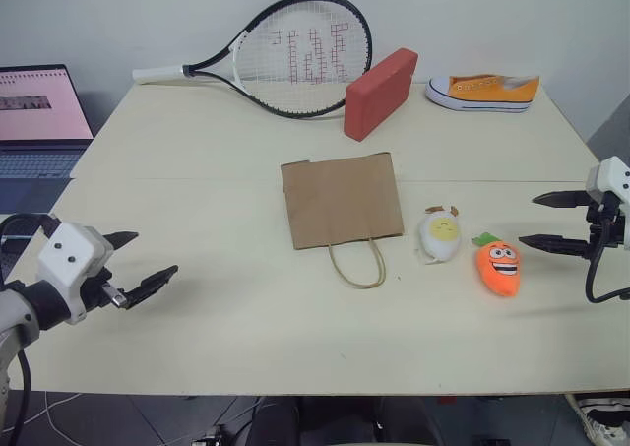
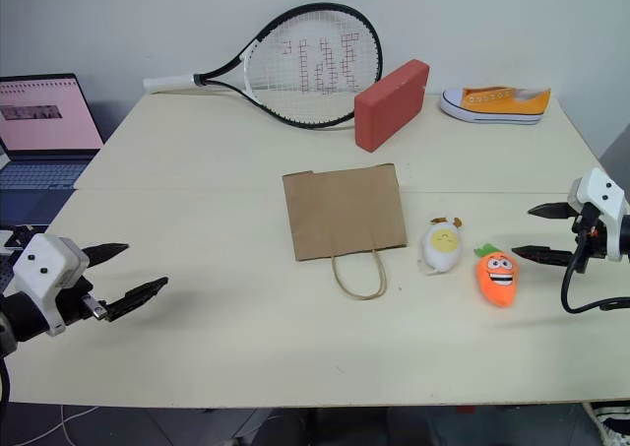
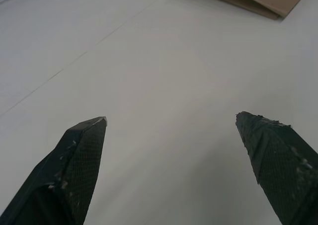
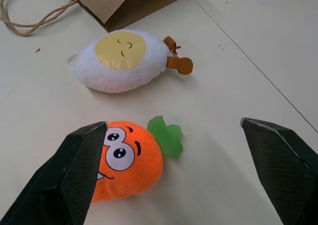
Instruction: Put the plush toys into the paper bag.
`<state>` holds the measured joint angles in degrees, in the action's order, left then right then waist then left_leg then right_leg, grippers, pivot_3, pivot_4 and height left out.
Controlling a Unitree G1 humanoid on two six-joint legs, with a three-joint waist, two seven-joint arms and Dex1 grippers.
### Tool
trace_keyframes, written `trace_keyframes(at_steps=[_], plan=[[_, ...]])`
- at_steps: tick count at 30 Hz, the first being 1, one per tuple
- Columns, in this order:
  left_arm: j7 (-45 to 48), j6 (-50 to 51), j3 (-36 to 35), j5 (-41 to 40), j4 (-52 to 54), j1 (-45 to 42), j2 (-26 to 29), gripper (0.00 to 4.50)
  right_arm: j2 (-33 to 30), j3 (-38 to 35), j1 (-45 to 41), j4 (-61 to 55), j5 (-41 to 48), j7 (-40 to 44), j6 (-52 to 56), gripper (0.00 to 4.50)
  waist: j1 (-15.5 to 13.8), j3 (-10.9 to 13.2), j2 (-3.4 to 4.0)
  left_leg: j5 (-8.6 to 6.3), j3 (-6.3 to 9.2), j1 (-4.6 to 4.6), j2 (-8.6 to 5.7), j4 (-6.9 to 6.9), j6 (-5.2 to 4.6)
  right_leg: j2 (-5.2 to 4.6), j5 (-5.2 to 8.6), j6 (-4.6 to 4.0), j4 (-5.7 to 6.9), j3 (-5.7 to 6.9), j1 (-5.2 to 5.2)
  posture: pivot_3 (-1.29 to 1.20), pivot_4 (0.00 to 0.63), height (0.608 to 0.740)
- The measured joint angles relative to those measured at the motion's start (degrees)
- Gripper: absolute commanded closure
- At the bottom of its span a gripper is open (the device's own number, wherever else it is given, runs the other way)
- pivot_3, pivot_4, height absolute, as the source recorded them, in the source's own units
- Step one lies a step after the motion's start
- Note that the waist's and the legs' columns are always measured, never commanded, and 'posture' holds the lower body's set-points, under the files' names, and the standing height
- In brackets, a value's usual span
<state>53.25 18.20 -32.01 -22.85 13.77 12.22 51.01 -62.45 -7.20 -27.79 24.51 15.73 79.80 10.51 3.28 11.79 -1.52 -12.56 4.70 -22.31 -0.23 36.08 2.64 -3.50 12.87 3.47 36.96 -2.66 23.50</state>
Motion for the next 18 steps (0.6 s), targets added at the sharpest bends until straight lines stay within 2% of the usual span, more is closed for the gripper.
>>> trace_keyframes(at_steps=[10,13,18], plan=[[1.3,1.4,-0.7,-3.3,1.1,-1.3,0.2,0.06,0.5,-0.1,1.4,-0.9,0.2,-0.9,0.5,0.00,0.0,0.0,0.00,0.00,0.00,0.00,0.01,0.00,0.00,0.01,0.00,0.00,0.01,0.00,0.00,0.00,0.150,0.740],[1.4,1.9,2.5,-3.3,4.6,-3.1,0.8,0.06,0.6,-0.7,2.0,-3.3,1.4,-1.2,2.2,0.00,-0.1,0.0,0.00,0.00,0.00,0.00,0.00,0.01,0.00,0.01,-0.01,0.01,0.01,-0.01,-0.01,0.00,0.150,0.740],[1.3,2.9,13.6,-2.0,12.3,-9.8,2.1,0.06,0.3,-4.1,7.2,-13.4,4.7,-2.2,6.1,0.00,-0.4,0.0,0.00,0.00,0.03,-0.01,-0.01,0.02,0.00,0.02,-0.20,0.35,0.01,-0.02,-0.04,0.00,0.150,0.740]])
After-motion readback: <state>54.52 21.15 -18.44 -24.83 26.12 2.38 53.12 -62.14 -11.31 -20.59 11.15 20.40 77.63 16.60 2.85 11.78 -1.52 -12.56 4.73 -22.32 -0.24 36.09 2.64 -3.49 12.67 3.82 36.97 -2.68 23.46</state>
